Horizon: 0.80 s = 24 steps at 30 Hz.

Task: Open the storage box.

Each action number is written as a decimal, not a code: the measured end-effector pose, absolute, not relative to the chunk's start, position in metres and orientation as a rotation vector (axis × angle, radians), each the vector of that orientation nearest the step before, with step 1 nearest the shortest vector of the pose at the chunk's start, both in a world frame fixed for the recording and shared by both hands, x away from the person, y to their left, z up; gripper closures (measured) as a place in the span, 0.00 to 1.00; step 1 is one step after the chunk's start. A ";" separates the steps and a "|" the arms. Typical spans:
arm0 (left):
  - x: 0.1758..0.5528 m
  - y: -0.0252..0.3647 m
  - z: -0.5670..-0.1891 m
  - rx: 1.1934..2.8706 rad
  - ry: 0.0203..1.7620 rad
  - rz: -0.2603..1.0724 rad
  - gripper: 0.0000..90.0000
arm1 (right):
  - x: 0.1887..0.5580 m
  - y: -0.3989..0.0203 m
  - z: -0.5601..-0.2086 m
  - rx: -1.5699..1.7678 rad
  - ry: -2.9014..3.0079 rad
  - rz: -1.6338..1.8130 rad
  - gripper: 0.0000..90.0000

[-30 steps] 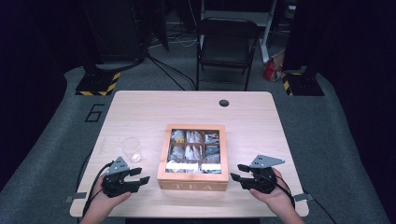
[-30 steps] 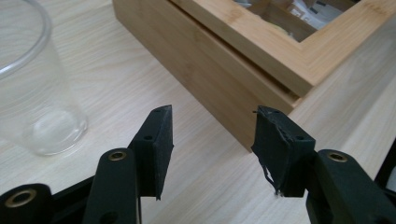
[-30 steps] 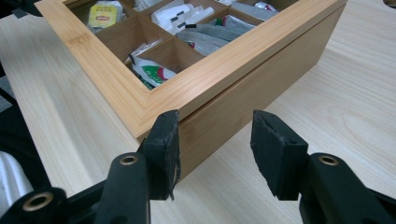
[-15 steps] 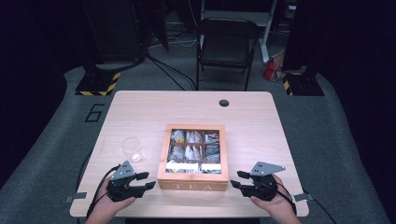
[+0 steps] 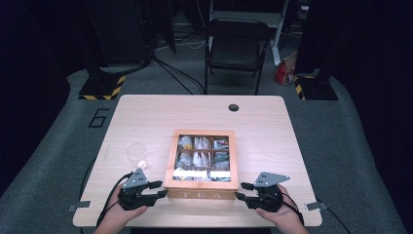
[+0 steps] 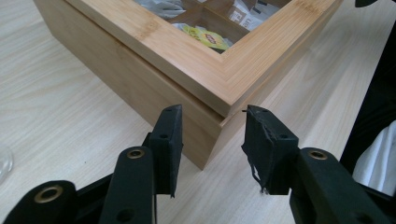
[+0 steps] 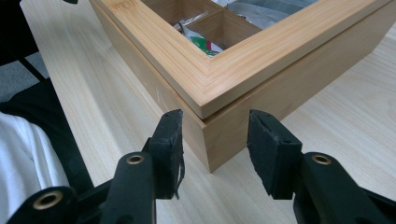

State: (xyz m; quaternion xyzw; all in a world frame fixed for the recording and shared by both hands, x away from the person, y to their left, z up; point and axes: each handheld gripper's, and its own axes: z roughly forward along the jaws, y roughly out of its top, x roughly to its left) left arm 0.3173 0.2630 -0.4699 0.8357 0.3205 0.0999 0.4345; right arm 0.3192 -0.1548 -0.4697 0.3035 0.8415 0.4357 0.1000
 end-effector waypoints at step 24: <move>0.318 0.254 -0.469 2.098 0.780 0.287 0.70 | 0.320 -0.145 -0.470 0.873 2.468 1.282 0.68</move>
